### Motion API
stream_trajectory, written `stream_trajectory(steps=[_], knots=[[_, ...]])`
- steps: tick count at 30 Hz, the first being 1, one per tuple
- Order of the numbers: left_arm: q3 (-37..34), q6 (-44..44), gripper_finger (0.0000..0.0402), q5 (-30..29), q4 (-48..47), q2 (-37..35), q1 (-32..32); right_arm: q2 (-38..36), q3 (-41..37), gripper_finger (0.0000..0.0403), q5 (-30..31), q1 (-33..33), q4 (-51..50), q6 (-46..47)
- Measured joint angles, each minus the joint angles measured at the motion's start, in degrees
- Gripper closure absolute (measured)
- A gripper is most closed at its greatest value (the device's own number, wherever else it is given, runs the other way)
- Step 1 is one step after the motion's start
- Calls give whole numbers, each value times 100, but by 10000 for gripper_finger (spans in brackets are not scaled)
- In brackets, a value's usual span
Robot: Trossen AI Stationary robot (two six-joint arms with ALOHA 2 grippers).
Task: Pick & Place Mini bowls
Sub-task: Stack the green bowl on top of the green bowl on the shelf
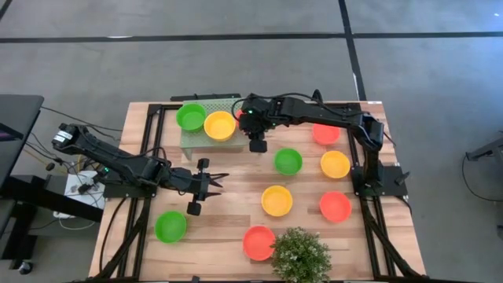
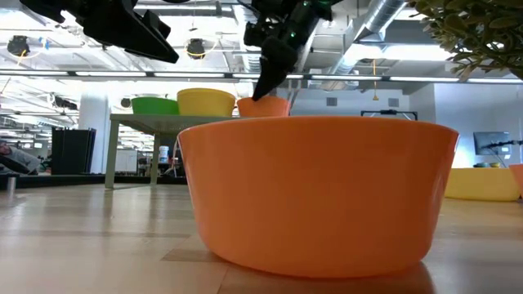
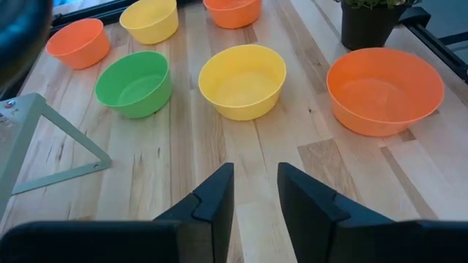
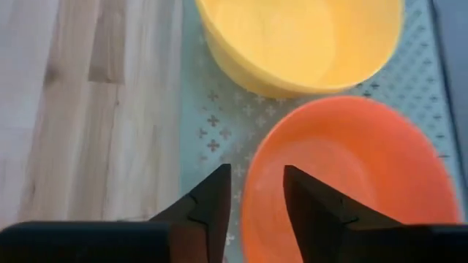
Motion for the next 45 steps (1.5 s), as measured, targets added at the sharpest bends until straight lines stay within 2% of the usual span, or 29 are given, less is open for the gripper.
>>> stream_trajectory(steps=[10, 13, 21, 27, 31, 45], knots=[[0, 0, 293, 0, -2, 0, 0, -11, 1210, 245, 88, 493, -1237, 51], [0, 0, 293, 0, -2, 0, 0, -7, 1594, 241, 126, 705, -1617, 317], [-2, 0, 293, 0, 0, 0, 0, -9, 2347, 247, 1092, 1417, -2722, 878], [-2, -2, 293, 0, 0, 0, 0, -9, 2530, 269, 1916, 1886, -3763, 1799], [-2, -2, 293, 0, 2, 0, 0, -9, 2524, 286, 1908, 2075, -4274, 2240], [-4, -72, 293, 1, 0, -164, 0, -431, 2464, 295, 1747, 2286, -4218, 2683]])
